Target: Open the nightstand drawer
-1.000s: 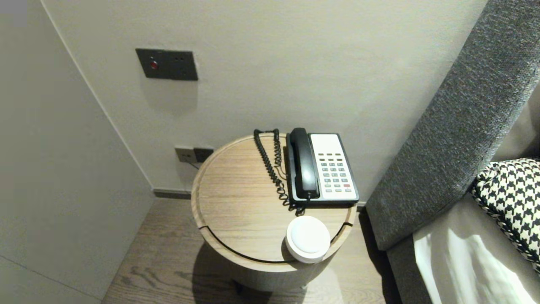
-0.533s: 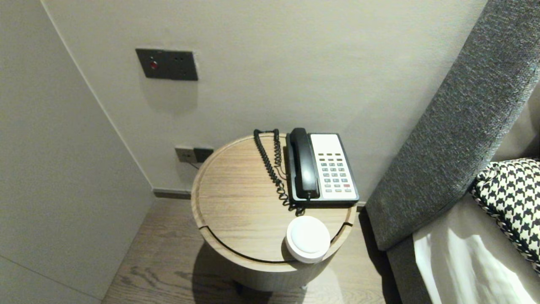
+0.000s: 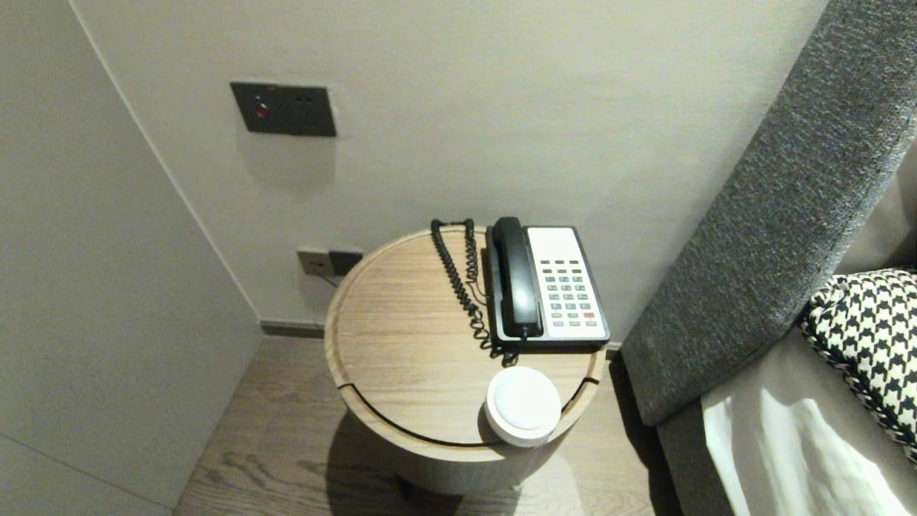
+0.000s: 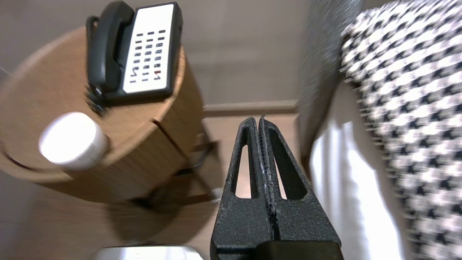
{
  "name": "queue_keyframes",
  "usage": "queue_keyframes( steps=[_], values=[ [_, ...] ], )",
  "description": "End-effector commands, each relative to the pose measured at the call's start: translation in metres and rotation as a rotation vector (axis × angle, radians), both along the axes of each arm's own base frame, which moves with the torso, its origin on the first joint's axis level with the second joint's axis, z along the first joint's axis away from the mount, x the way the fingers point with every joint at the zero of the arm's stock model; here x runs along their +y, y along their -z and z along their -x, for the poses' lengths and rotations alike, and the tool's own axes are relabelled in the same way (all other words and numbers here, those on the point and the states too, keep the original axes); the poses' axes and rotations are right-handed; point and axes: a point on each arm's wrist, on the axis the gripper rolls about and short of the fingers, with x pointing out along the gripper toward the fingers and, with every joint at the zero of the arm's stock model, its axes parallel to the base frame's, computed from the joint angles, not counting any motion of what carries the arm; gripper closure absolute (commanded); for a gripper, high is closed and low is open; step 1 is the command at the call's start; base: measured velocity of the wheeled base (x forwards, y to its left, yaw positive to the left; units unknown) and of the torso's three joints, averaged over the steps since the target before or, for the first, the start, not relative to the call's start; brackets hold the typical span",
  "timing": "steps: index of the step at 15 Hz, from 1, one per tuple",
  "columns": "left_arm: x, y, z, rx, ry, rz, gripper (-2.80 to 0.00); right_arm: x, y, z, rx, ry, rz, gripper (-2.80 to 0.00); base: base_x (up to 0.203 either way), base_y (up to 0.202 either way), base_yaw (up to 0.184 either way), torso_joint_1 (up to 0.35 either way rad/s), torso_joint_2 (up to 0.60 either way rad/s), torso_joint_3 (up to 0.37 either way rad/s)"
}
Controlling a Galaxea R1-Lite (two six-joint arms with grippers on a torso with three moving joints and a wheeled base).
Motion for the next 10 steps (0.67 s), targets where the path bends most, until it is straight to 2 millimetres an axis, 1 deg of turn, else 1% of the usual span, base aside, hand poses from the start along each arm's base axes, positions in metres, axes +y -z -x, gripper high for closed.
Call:
queue_keyframes(
  steps=[1,3,6,10],
  values=[
    [0.000,0.000,0.000,-0.002,-0.001,0.000,0.00,0.000,-0.012,-0.038,0.134,0.005,-0.094,0.00,0.000,0.000,0.000,0.000,0.00,0.000],
    [0.000,0.000,0.000,-0.002,-0.001,0.000,0.00,0.000,-0.015,-0.056,0.195,0.009,-0.130,0.00,0.000,0.000,0.000,0.000,0.00,0.000],
    [0.000,0.000,0.000,-0.002,-0.001,0.000,0.00,0.005,-0.006,-0.082,0.321,-0.036,-0.157,0.00,0.000,0.000,0.000,0.000,0.00,0.000],
    [0.000,0.000,0.000,-0.002,-0.001,0.000,0.00,0.020,0.003,-0.102,0.436,-0.116,-0.151,0.00,0.000,0.000,0.000,0.000,0.00,0.000]
  ],
)
